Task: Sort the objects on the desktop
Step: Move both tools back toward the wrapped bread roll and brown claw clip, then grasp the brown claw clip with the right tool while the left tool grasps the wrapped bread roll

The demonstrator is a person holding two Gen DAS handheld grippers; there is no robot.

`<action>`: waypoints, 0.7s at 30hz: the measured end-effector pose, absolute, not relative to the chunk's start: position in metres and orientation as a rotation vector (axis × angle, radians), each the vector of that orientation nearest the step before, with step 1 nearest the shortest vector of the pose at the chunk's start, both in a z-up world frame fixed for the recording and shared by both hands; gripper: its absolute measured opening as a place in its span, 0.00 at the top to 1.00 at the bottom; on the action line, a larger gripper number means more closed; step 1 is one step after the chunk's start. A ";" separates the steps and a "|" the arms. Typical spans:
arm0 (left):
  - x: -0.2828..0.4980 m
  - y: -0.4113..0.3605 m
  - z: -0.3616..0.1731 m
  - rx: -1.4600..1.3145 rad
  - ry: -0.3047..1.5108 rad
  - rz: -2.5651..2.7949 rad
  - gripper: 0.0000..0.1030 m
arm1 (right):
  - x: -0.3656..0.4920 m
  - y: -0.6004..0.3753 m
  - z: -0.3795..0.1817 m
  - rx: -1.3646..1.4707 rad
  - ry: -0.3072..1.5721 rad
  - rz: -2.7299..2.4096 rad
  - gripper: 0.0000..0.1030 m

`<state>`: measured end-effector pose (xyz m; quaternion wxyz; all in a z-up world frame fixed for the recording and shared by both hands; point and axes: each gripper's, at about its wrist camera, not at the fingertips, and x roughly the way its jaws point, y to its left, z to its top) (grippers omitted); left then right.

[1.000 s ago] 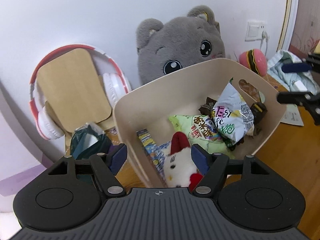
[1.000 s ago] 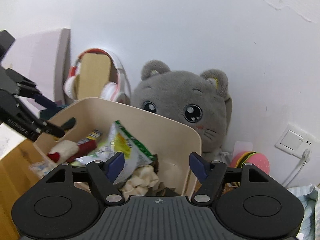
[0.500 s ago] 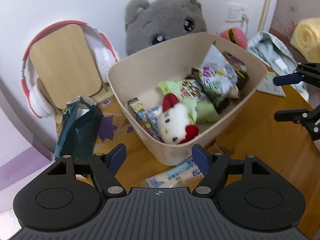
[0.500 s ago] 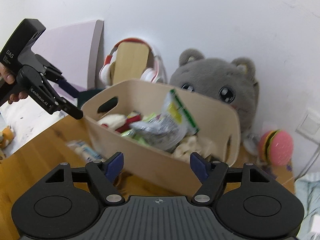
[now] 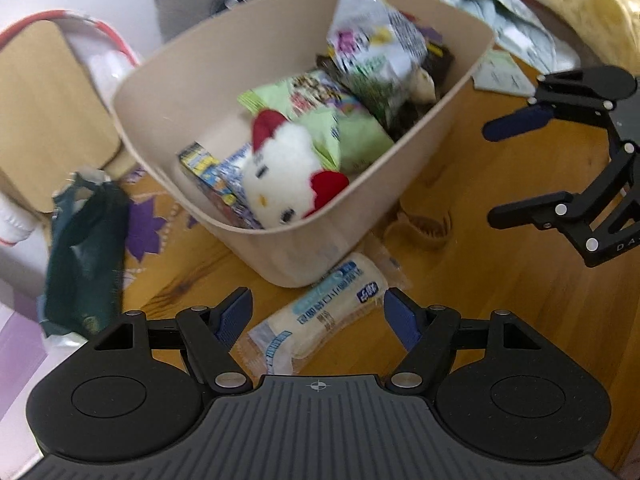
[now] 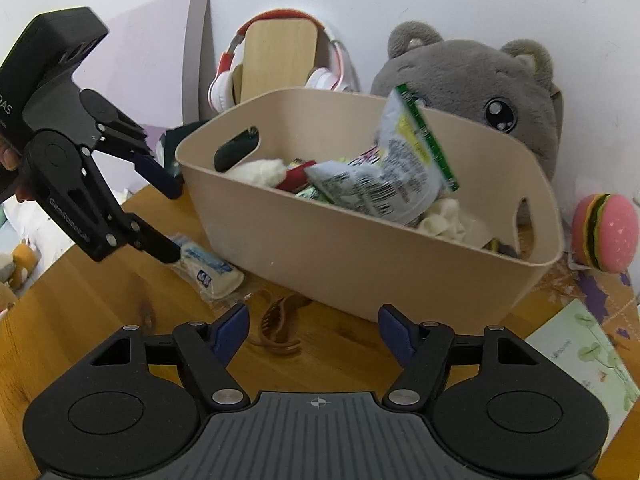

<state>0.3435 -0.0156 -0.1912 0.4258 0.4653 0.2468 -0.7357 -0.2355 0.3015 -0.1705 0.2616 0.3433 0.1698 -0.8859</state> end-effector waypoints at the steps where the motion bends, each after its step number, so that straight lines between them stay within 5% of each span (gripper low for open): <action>1: 0.343 -0.017 -0.195 1.175 0.618 -1.845 0.28 | -0.237 0.300 -0.173 0.940 0.455 -2.390 0.28; 21: 0.345 -0.041 -0.237 1.284 0.658 -1.906 0.28 | -0.264 0.272 -0.213 1.055 0.542 -2.310 0.35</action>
